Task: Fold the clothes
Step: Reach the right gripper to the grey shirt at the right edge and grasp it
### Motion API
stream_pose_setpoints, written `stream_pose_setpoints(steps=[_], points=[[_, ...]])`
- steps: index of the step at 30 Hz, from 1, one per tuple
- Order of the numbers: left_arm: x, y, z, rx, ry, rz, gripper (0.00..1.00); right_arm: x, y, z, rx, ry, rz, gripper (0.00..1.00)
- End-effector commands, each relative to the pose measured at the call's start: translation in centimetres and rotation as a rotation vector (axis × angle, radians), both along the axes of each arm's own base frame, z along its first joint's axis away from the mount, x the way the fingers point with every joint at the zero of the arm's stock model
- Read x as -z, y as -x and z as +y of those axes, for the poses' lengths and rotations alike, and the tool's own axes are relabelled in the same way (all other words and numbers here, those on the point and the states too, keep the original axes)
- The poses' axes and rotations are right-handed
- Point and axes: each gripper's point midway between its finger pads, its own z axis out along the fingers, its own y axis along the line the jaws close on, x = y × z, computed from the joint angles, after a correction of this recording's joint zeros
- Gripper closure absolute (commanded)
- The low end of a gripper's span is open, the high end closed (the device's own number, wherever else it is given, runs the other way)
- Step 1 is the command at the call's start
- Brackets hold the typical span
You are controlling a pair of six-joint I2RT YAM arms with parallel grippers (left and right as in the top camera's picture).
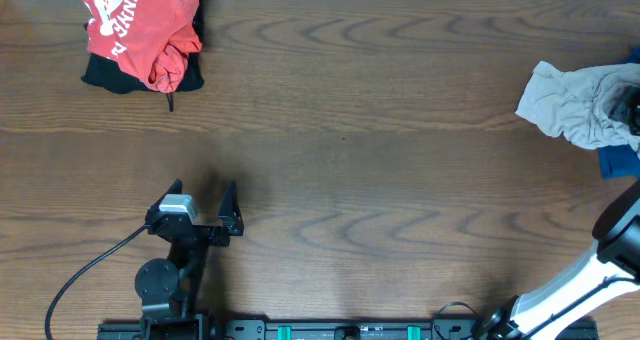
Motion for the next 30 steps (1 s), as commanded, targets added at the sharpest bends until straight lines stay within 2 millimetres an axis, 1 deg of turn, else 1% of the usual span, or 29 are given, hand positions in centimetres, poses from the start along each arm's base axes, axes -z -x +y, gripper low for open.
stream_pose_setpoints(steps=[1, 7, 8, 12, 13, 14, 15, 16, 17, 19, 22, 25, 27, 29, 30], points=[[1.5, 0.1, -0.2, 0.013, -0.012, 0.043, 0.02, -0.1, 0.3, -0.9, 0.023, 0.027, 0.013, 0.56], [1.5, 0.1, -0.2, 0.013, -0.012, 0.043, 0.02, 0.0, 0.4, -0.6, 0.018, 0.019, 0.015, 0.95], [1.5, 0.1, -0.2, 0.013, -0.012, 0.043, 0.02, 0.0, 0.4, -0.6, 0.018, 0.016, 0.018, 0.99], [1.5, 0.1, -0.2, 0.013, -0.012, 0.043, 0.02, 0.1, 0.6, -0.6, 0.022, 0.017, 0.027, 0.99], [1.5, 0.1, -0.2, 0.013, -0.012, 0.043, 0.02, 0.0, 0.7, -0.7, 0.027, 0.024, 0.031, 0.95], [1.5, 0.1, -0.2, 0.013, -0.012, 0.043, 0.02, -0.3, 0.9, -0.9, 0.037, 0.037, 0.037, 0.77], [1.5, 0.1, -0.2, 0.013, -0.012, 0.043, 0.02, -0.7, 1.0, -1.1, 0.044, 0.05, 0.038, 0.62], [1.5, 0.1, -0.2, 0.013, -0.012, 0.043, 0.02, -1.4, 1.1, -1.3, 0.053, 0.07, 0.035, 0.36], [1.5, 0.1, -0.2, 0.013, -0.012, 0.043, 0.02, -2.2, 1.2, -1.5, 0.063, 0.091, 0.031, 0.27], [1.5, 0.1, -0.2, 0.013, -0.012, 0.043, 0.02, -4.5, 1.3, -1.9, 0.081, 0.136, 0.008, 0.23], [1.5, 0.1, -0.2, 0.013, -0.012, 0.043, 0.02, -8.8, 1.0, -1.9, 0.08, 0.184, -0.075, 0.18], [1.5, 0.1, -0.2, 0.013, -0.012, 0.043, 0.02, -12.6, 1.0, -2.0, 0.075, 0.238, -0.15, 0.18], [1.5, 0.1, -0.2, 0.013, -0.012, 0.043, 0.02, -13.8, 1.0, -2.2, 0.049, 0.269, -0.162, 0.2], [1.5, 0.1, -0.2, 0.013, -0.012, 0.043, 0.02, -13.7, 1.1, -2.4, 0.022, 0.284, -0.141, 0.2], [1.5, 0.1, -0.2, 0.013, -0.012, 0.043, 0.02, -13.2, 1.2, -2.5, 0.011, 0.285, -0.12, 0.2]])
